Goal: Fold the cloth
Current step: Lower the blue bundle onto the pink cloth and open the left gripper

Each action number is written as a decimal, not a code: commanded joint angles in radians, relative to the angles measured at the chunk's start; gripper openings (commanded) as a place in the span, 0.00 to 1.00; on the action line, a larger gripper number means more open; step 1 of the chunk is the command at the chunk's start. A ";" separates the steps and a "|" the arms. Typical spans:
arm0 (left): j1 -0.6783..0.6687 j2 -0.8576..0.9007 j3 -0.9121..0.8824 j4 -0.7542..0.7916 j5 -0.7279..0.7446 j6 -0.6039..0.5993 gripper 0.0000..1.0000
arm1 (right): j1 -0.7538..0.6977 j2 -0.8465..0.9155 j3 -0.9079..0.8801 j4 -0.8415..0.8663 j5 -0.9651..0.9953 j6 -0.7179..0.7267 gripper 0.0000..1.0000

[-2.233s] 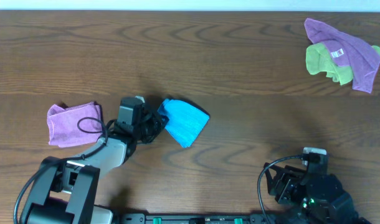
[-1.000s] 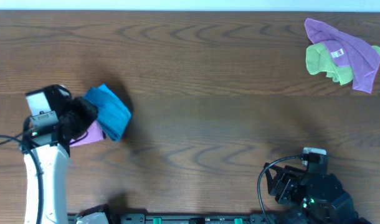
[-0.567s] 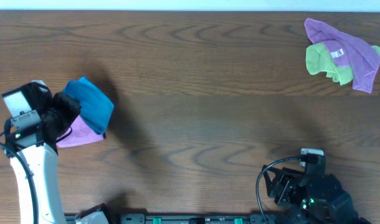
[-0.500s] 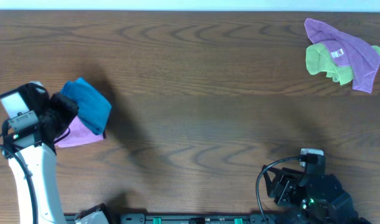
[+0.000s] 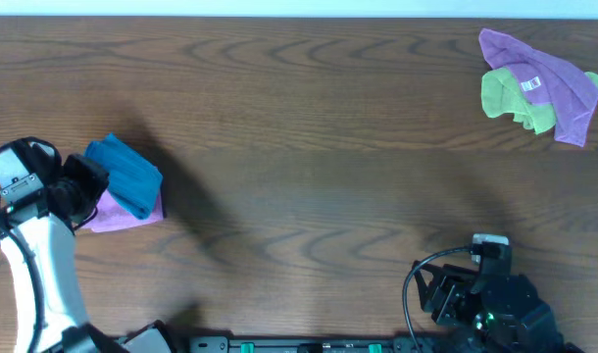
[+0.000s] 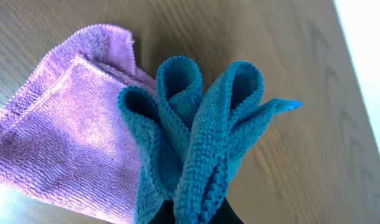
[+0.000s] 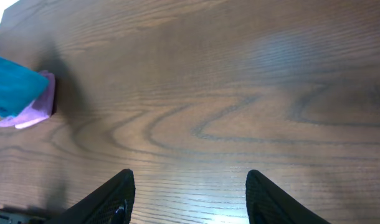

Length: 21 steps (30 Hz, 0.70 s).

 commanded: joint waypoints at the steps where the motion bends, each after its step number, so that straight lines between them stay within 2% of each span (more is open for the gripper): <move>1: 0.005 0.029 0.025 0.009 0.017 0.023 0.06 | -0.005 -0.002 -0.001 -0.004 -0.006 -0.007 0.57; 5: 0.014 0.035 0.025 0.010 -0.039 0.024 0.06 | -0.005 -0.002 -0.001 -0.003 -0.006 -0.007 0.57; 15: 0.149 0.035 0.025 -0.029 -0.034 0.036 0.06 | -0.005 -0.002 -0.001 0.006 -0.006 -0.007 0.57; 16: 0.157 0.035 0.025 -0.032 -0.033 0.036 0.08 | -0.005 -0.002 -0.001 0.008 -0.006 -0.007 0.57; 18: 0.163 0.035 0.025 -0.040 -0.030 0.036 0.19 | -0.005 -0.002 -0.001 0.011 -0.006 -0.007 0.57; 21: 0.163 0.035 0.025 -0.045 -0.030 0.036 0.31 | -0.005 -0.002 -0.001 0.012 -0.006 -0.007 0.57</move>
